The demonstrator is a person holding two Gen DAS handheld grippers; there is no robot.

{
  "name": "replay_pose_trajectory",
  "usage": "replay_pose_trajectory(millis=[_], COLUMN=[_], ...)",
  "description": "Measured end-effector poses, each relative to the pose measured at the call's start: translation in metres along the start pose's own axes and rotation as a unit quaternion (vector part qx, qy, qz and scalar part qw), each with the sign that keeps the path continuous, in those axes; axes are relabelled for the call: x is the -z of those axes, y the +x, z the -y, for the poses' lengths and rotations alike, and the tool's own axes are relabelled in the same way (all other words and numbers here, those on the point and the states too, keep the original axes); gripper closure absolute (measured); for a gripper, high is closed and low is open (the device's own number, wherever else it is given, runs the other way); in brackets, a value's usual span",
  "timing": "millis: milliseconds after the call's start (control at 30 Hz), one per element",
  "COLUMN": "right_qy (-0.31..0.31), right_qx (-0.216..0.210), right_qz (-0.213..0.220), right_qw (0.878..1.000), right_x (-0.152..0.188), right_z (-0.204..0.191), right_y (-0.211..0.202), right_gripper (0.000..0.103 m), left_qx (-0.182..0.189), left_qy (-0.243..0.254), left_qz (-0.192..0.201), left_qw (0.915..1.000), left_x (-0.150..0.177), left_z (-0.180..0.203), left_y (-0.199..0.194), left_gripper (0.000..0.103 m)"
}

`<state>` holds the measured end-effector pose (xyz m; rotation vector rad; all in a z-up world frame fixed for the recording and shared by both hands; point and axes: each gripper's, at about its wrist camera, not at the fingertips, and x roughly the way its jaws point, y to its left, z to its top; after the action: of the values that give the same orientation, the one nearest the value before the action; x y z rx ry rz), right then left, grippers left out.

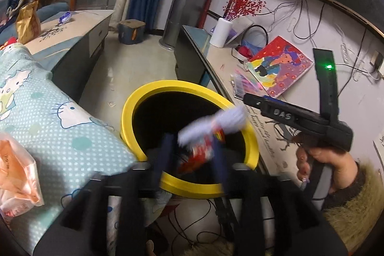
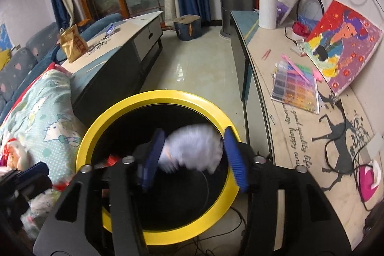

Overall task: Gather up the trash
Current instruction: 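Carry both items over the yellow bin and open both tools to drop them, then move both tools back over the bed toward the plastic bags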

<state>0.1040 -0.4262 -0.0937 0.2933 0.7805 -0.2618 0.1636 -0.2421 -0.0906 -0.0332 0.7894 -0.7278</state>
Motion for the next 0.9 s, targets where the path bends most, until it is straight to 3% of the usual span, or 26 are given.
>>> replay_pose_trajectory(millis=[67,267,900], right_qy=[0.004,0.013,-0.061], right_qx=[0.001,-0.025,-0.153], right_qz=[0.003,0.033,0.073], right_qw=[1.0,0.999,0.984], right_x=[0.0,-0.005,-0.001], right_z=[0.001,-0.006,-0.099], right_y=[-0.002,-0.017,-0.066], right_gripper=[0.049,0.04,0.032], left_qx=[-0.002,-0.03,-0.143], left_qy=[0.001,0.016,-0.025], left_qz=[0.012,0.06,0.149], left_qw=[0.9999,0.9976,0.9782], left_x=[0.001,0.0,0.003], left_z=[0.001,0.003,-0.043], left_y=[-0.002,-0.033,-0.127], left_gripper=[0.037,0.024,0.022])
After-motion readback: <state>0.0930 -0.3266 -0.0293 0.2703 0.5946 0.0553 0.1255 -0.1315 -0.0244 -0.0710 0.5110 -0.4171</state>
